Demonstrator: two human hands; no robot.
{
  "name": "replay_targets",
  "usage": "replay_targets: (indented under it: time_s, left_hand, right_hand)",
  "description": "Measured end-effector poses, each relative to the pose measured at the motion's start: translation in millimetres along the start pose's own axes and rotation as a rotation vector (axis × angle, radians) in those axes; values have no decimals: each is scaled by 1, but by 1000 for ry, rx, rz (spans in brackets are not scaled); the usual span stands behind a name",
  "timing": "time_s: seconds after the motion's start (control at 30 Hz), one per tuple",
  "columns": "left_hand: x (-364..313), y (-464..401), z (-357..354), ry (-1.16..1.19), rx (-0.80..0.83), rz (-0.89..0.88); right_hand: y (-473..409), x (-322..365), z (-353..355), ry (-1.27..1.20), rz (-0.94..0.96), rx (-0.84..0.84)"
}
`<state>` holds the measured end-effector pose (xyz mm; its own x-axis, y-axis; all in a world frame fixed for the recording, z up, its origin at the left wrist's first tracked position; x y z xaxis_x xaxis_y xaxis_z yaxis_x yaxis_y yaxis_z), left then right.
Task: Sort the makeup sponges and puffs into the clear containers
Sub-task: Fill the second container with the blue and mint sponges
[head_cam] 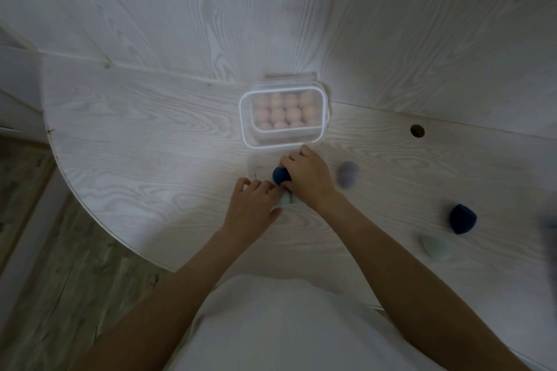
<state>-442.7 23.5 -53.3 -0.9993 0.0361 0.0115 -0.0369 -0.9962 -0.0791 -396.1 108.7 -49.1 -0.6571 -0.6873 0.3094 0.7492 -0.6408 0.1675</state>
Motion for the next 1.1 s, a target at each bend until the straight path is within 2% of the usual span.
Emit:
replay_targets:
  time_s: [0.17, 0.27, 0.37, 0.5, 0.6, 0.67, 0.8, 0.87, 0.97, 1.1]
  left_hand:
    - [2, 1, -2, -6, 4, -2]
    - [1, 0, -3, 1, 16, 2]
    - [1, 0, 0, 16, 33, -3]
    - [-1, 2, 9, 90, 77, 14]
    - [-12, -1, 34, 161, -9, 18]
    - [-29, -11, 60, 204, -98, -23]
    - [-103, -45, 87, 413, -143, -179]
    - [-145, -58, 77, 513, -103, -277]
    - [-222, -72, 26, 447, 162, -403]
    - [-297, -83, -24, 322, 326, -611]
  right_hand:
    - [8, -8, 4, 53, 2, -76]
    - [9, -5, -3, 93, -14, -5]
    - [11, -7, -6, -3, -49, 11]
    - [28, -13, 15, -270, -72, -94]
    - [66, -25, 47, -315, -91, -264]
    - [105, -46, 64, -290, -192, -352]
    - [203, -114, 72, -320, -495, -426]
    - [244, -149, 66, -360, -632, -452]
    - [297, -200, 55, -341, -818, -443]
    - [313, -237, 55, -275, -863, -377]
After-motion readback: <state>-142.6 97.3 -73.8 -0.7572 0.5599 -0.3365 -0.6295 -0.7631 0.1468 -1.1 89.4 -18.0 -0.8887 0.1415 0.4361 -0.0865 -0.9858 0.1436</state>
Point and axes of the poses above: each hand's wrist, its own y-axis away from the middle knuckle, its own z-axis out of the back of the hand, x = y × z, the point moved 8 cm from there along -y, towards the middle knuckle, and after that the axes turned 9 degrees about -y, right-handed, at the moved point
